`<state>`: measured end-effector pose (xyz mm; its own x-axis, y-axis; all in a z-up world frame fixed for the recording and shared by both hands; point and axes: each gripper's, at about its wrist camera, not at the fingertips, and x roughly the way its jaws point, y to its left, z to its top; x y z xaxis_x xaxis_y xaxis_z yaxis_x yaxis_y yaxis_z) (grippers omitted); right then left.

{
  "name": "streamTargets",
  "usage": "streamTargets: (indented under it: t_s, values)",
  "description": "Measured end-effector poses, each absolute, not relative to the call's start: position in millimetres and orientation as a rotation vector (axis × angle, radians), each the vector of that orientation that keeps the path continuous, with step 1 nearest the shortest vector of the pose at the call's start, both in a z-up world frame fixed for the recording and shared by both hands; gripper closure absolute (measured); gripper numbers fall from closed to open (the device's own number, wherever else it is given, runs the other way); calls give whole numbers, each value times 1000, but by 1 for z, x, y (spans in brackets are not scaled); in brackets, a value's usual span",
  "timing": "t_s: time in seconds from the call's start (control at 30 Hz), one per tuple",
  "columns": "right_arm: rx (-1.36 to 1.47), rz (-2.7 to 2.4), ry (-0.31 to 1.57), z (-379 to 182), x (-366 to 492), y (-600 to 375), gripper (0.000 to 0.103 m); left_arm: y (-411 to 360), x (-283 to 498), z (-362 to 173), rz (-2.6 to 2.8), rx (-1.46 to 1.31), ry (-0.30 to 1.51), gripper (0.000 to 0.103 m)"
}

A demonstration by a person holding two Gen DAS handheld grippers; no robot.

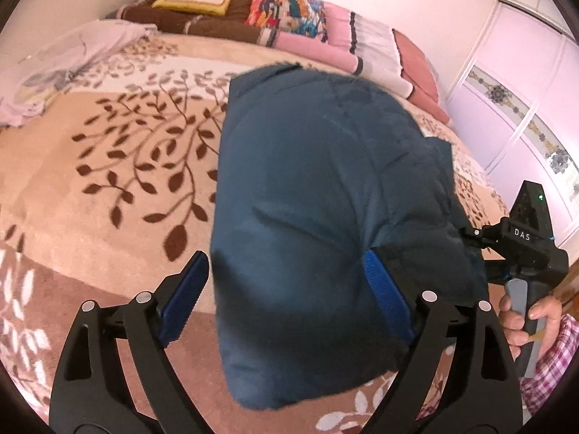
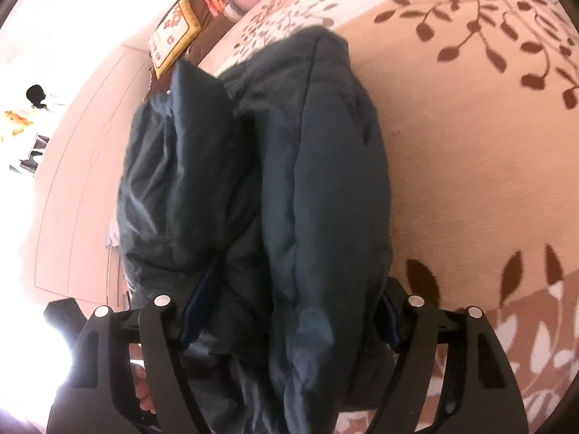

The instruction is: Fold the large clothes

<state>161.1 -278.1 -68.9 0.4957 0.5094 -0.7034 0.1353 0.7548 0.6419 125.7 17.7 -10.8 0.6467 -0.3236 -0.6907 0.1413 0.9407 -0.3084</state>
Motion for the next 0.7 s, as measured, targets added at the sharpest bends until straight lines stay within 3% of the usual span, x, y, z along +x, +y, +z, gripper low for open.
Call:
streamTargets:
  t_s: [0.13,0.2,0.23,0.37,0.57,0.7]
  values:
    - [614,180,972,-43,148,-273,31,29,110,3,-248,-260,787,15]
    - [527,125,901,-27,133,-267,44,33,102,5,-244,-270,776,15]
    - [485,117,862,-19,127,-264,56,34,94,7,-241,-270,767,15]
    - [394,287,801,2,105,-232,81,32,71,6,-260,-229,756,15]
    - [370,243,1002,-50,115,-222,93,16,63,-26,-264,-110,860,29]
    - [370,212,1038,-70,118,-227,94,22,63,-43,-240,-148,917,30]
